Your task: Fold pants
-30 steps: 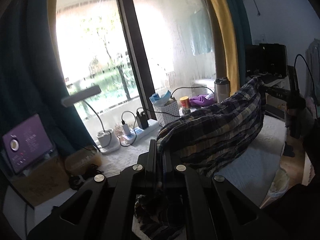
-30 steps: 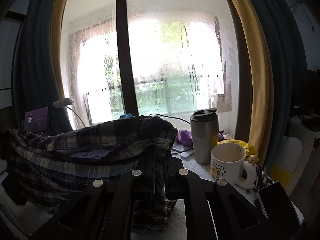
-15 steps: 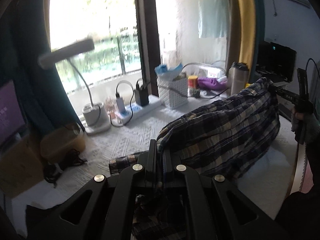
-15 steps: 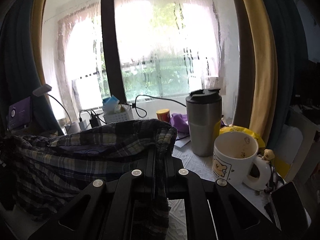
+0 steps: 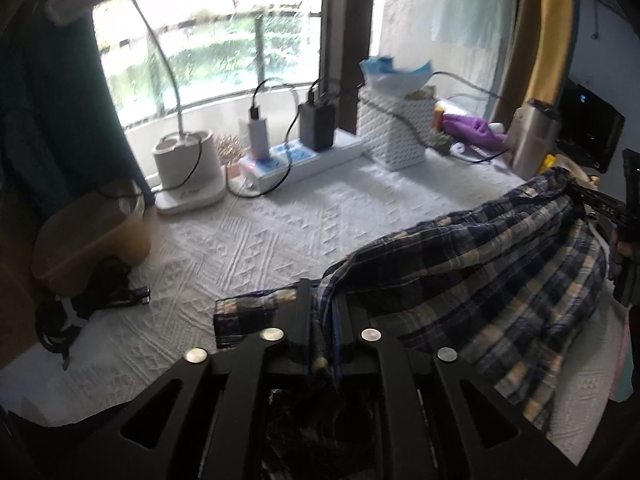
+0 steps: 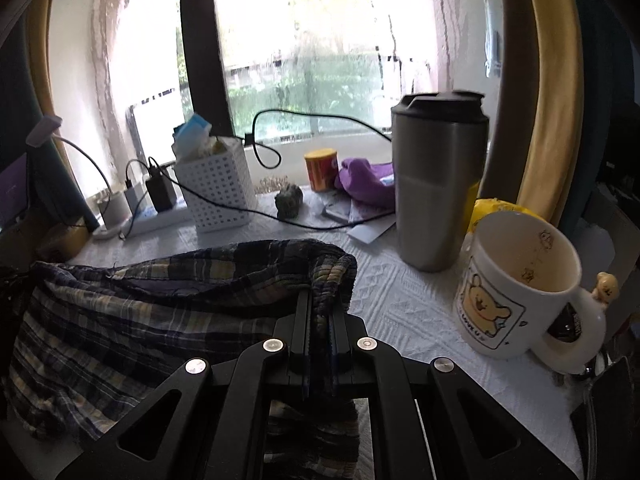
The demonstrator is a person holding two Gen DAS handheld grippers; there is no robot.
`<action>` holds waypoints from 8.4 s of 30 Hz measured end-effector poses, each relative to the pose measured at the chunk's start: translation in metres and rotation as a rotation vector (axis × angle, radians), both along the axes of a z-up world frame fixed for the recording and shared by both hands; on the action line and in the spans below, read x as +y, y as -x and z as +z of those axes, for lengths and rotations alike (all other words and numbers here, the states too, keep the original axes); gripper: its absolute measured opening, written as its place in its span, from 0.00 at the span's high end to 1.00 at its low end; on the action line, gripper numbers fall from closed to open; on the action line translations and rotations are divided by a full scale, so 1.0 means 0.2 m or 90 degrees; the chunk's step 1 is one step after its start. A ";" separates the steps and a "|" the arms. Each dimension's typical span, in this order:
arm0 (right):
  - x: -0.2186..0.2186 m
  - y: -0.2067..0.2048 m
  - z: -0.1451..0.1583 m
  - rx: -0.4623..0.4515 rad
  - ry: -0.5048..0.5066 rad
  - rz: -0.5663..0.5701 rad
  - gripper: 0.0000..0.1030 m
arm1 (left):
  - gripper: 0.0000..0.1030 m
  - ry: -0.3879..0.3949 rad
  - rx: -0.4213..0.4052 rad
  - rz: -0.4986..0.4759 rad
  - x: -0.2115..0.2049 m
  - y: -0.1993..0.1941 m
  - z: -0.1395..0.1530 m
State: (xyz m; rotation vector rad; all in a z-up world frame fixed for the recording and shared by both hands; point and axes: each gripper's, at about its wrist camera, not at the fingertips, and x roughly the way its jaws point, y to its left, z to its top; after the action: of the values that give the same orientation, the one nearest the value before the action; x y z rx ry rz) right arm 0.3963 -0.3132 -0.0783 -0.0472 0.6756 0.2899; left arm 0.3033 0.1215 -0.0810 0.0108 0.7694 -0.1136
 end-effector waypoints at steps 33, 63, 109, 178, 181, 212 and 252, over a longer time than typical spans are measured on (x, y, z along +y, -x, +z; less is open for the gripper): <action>-0.16 0.29 -0.12 0.099 -0.033 -0.068 0.31 | 0.37 0.139 0.141 0.123 0.00 0.75 -0.25; -0.08 0.49 -0.14 0.102 -0.090 -0.015 0.72 | 0.95 0.128 0.068 0.160 -0.08 0.87 -0.22; -0.01 0.34 0.01 0.063 -0.019 0.016 0.33 | 0.65 0.180 0.105 0.139 0.14 0.46 -0.10; 0.24 0.15 -0.22 0.150 0.012 0.065 0.33 | 0.41 0.315 0.206 0.157 0.35 0.15 -0.22; 0.23 0.15 -0.22 0.150 0.012 0.065 0.33 | 0.70 0.246 0.182 0.134 0.27 0.13 -0.18; 0.24 0.15 -0.22 0.151 0.009 0.066 0.32 | 0.86 0.219 0.197 0.130 0.18 0.27 -0.15; 0.24 0.15 -0.23 0.152 0.007 0.067 0.31 | 0.49 0.380 0.214 0.090 0.26 0.09 -0.26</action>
State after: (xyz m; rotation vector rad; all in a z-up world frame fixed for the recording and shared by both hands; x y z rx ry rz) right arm 0.3657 -0.2655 -0.1234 -0.0595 0.9139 0.3962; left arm 0.2845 0.1738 -0.1324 -0.6418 1.0434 -0.2102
